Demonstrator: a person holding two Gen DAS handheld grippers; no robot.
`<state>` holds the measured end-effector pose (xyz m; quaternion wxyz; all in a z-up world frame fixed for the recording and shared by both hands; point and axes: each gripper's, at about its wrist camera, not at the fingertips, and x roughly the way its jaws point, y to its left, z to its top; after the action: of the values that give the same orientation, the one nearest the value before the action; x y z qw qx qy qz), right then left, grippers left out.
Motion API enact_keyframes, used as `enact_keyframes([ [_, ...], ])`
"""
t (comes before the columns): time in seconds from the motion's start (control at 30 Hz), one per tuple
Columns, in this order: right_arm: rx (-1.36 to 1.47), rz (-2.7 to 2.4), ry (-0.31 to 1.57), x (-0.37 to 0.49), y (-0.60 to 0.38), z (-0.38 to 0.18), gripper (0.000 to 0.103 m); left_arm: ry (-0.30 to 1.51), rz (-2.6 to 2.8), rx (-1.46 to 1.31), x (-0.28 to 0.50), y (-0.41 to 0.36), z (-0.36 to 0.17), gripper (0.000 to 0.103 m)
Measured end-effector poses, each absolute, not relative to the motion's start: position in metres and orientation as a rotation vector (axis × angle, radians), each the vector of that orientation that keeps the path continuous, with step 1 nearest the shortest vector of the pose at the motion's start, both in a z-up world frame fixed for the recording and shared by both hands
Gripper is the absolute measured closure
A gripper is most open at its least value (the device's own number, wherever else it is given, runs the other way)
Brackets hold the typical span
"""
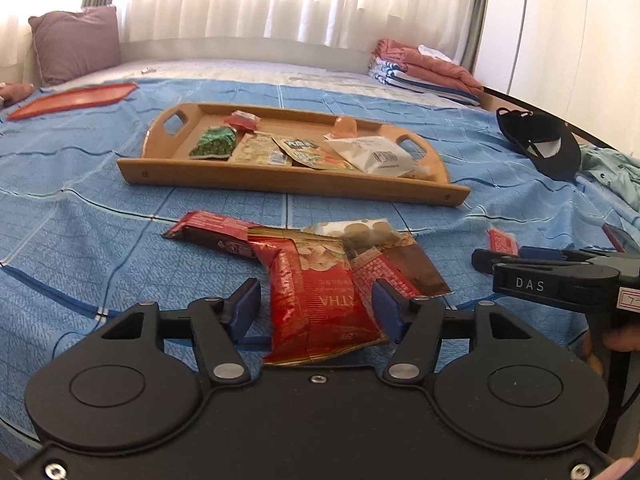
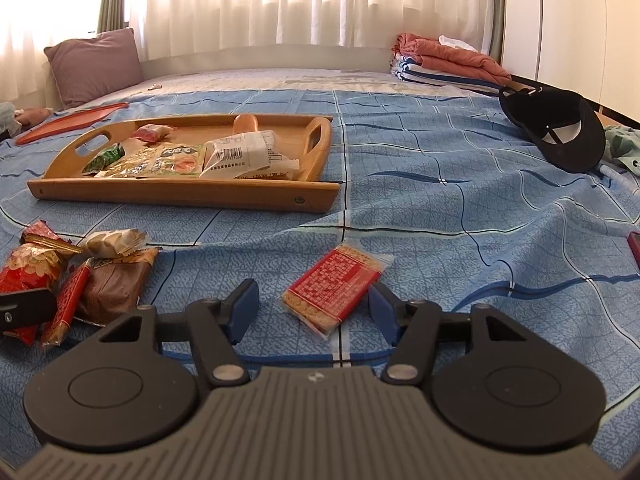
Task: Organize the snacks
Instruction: 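Grasp the red chips bag with the left tool while the right tool grasps the red rectangular packet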
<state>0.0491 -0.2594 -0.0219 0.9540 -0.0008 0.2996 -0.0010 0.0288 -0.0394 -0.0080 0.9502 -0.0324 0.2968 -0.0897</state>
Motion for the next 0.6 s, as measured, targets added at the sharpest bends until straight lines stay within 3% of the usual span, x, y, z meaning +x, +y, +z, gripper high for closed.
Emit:
enact_keyframes([
  [0.17,-0.011,-0.009,0.608,0.049,-0.258,-0.023,0.032,0.614,-0.149,-0.051,0.031,-0.038,-0.01,0.043],
  [0.27,0.007,-0.011,0.601,0.047,-0.259,-0.021,0.04,0.631,-0.154,-0.041,0.032,-0.036,-0.008,0.049],
  [0.33,0.025,-0.014,0.596,0.045,-0.26,-0.02,0.043,0.631,-0.16,-0.051,0.031,-0.035,-0.006,0.058],
  [0.6,0.045,-0.024,0.578,0.034,-0.268,-0.015,0.049,0.616,-0.143,-0.037,0.027,-0.03,-0.004,0.058],
])
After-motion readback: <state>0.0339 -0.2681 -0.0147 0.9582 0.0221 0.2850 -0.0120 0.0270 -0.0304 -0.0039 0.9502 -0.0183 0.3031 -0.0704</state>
